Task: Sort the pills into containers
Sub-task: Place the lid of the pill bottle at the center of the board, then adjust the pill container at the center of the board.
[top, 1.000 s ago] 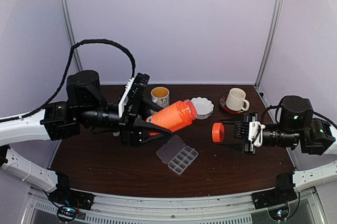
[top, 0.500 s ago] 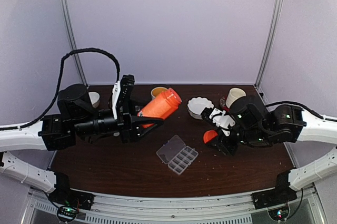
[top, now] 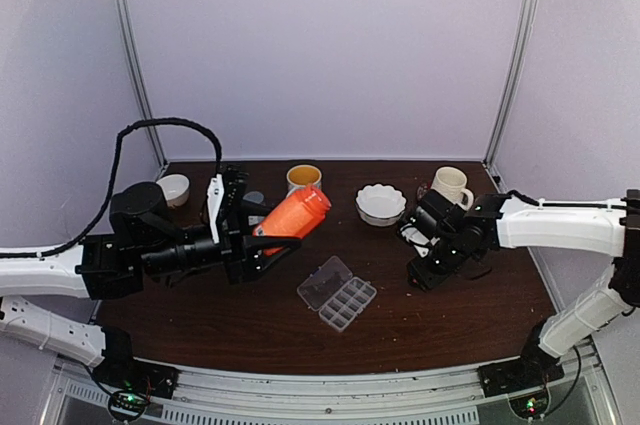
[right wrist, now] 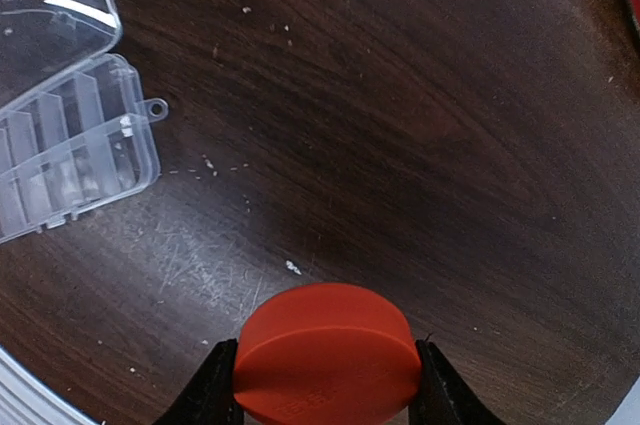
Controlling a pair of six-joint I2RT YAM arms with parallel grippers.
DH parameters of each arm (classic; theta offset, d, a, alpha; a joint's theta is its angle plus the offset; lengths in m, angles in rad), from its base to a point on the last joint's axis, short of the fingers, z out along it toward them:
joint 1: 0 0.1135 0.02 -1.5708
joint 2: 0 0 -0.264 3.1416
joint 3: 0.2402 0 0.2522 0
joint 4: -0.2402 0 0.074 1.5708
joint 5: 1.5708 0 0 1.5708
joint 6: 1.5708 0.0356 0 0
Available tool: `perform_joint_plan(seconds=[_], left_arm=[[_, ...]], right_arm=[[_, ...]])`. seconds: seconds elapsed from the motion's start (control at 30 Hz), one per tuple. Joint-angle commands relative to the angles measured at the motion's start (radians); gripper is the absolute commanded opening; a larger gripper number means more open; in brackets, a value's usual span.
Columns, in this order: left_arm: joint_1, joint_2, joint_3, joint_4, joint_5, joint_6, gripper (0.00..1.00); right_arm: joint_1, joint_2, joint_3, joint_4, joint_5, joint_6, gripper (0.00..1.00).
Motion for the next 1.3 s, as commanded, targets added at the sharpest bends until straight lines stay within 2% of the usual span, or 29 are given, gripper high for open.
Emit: perform_joint_plan(seconds=[0.0, 0.27, 0.33, 0.4, 0.53, 0.57, 0.63, 0.7, 0.77, 0.93, 1.0, 1.1, 1.27], left_arm=[[-0.004, -0.029, -0.021, 0.077, -0.017, -0.009, 0.28], [-0.006, -0.067, -0.052, 0.064, -0.019, -0.016, 0.27], [-0.007, -0.074, -0.060, 0.066, -0.021, -0.018, 0.27], [-0.007, -0.077, -0.066, 0.071, -0.025, -0.020, 0.27], [-0.007, -0.075, -0.053, 0.059, -0.021, -0.007, 0.27], [-0.007, -0.072, -0.047, 0.051, -0.021, -0.001, 0.27], [-0.007, -0.066, -0.039, 0.045, -0.019, 0.002, 0.27], [-0.007, -0.063, -0.039, 0.049, -0.017, 0.000, 0.27], [-0.007, -0.054, -0.044, 0.062, -0.014, -0.010, 0.27], [-0.007, -0.029, -0.055, 0.103, -0.002, -0.035, 0.27], [-0.007, -0.022, -0.051, 0.107, -0.004, -0.040, 0.27], [-0.007, -0.015, -0.048, 0.106, -0.009, -0.044, 0.27], [-0.006, -0.004, -0.051, 0.088, -0.027, -0.072, 0.27]], right_arm=[[-0.046, 0.125, 0.016, 0.049, -0.047, -0.016, 0.00], [-0.084, 0.277, 0.050, 0.110, -0.075, -0.026, 0.00], [-0.086, 0.295, 0.057, 0.109, -0.072, -0.028, 0.04], [-0.087, 0.305, 0.062, 0.103, -0.076, -0.034, 0.16], [-0.086, 0.278, 0.074, 0.086, -0.087, -0.035, 0.72], [-0.086, 0.260, 0.078, 0.082, -0.089, -0.033, 0.79], [-0.086, 0.213, 0.087, 0.073, -0.090, -0.030, 0.82], [-0.085, 0.169, 0.098, 0.064, -0.090, -0.030, 0.82], [-0.078, 0.126, 0.097, 0.078, -0.102, -0.038, 0.76], [-0.051, 0.090, 0.063, 0.175, -0.266, -0.086, 0.42], [-0.043, 0.111, 0.072, 0.184, -0.291, -0.091, 0.34], [-0.027, 0.152, 0.095, 0.192, -0.297, -0.087, 0.30], [0.008, 0.225, 0.147, 0.208, -0.297, -0.075, 0.29]])
